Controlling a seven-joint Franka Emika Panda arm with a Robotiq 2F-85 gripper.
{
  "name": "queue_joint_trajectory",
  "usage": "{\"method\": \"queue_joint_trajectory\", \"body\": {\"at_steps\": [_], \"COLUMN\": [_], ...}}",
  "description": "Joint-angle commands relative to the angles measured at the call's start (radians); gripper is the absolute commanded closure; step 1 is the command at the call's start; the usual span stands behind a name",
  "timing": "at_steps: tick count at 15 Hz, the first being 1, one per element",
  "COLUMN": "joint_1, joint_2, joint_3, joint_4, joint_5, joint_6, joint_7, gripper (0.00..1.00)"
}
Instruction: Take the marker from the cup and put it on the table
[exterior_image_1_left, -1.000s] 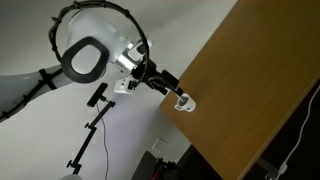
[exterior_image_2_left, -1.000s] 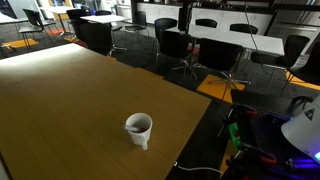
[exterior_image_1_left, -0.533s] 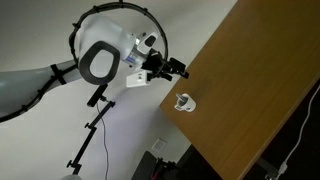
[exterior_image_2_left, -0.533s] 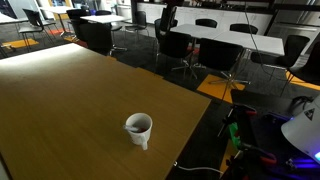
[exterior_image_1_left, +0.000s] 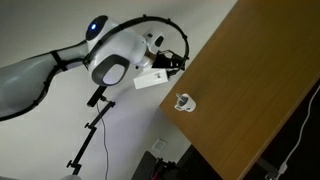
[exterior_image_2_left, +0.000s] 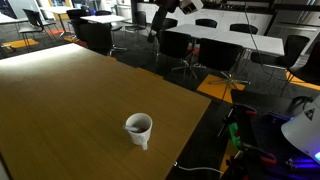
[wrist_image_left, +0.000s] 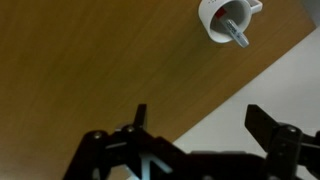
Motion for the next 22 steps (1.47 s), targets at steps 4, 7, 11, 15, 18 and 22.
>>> {"method": "queue_joint_trajectory", "body": {"at_steps": [4, 7, 11, 15, 18, 22], "joint_1": [-0.035, -0.038, -0.041, -0.055, -0.059, -0.061], "joint_2": [0.063, 0.051, 0.077, 0.097, 0.117, 0.144], "joint_3": [0.002, 0.009, 0.012, 0.017, 0.015, 0.013], "joint_4": [0.091, 0.067, 0.087, 0.111, 0.123, 0.13], "joint_5": [0.251, 0.236, 0.235, 0.37, 0.486, 0.476], "joint_6": [-0.23, -0.232, -0.243, -0.291, -0.369, -0.489], "joint_7": [-0.39, -0.37, -0.37, -0.556, -0.74, -0.904], "gripper": [0.0, 0.0, 0.0, 0.0, 0.0, 0.0]}}
